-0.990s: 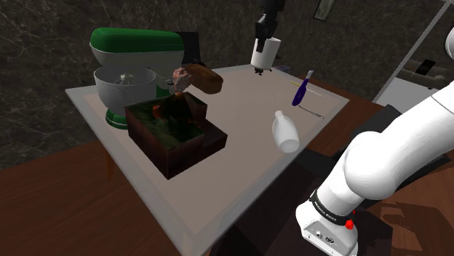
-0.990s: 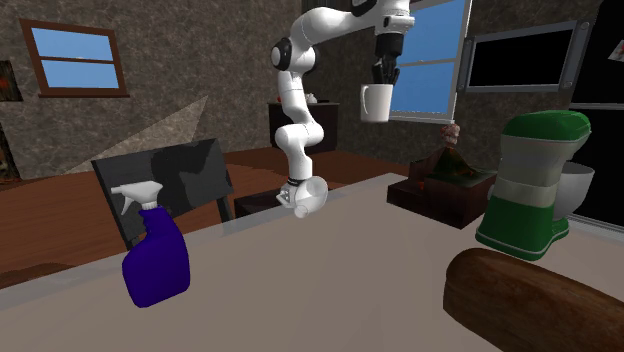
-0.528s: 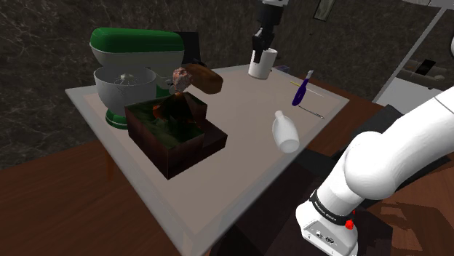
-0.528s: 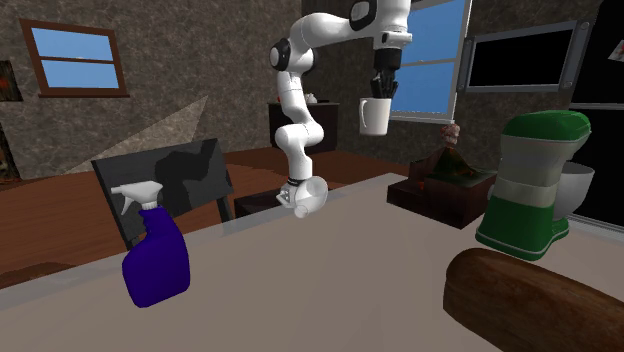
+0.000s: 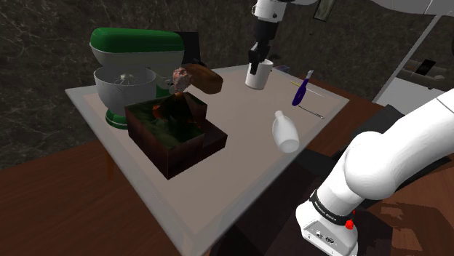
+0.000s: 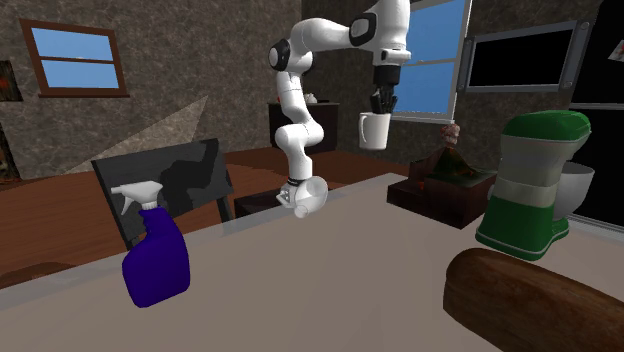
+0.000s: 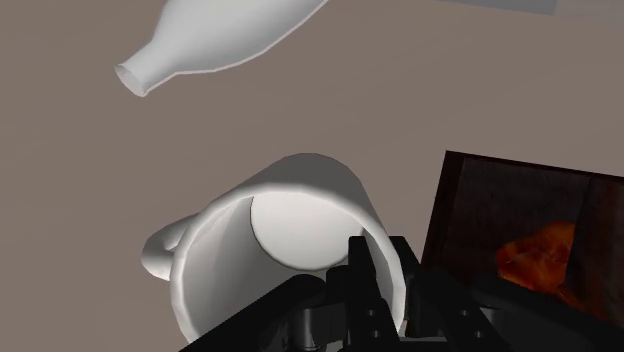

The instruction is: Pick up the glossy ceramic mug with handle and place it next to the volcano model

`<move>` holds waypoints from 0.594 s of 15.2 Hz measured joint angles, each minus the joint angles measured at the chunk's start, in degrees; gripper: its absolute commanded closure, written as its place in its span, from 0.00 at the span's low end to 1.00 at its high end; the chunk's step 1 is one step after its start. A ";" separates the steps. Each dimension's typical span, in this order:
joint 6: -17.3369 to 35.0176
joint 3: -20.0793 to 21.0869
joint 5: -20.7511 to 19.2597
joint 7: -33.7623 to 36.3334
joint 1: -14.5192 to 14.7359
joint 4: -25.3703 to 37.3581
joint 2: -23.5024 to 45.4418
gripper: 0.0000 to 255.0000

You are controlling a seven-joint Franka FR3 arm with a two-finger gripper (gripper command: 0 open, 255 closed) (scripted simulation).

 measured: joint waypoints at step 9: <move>6.92 -0.23 -0.21 0.23 -0.12 -7.29 -0.37 1.00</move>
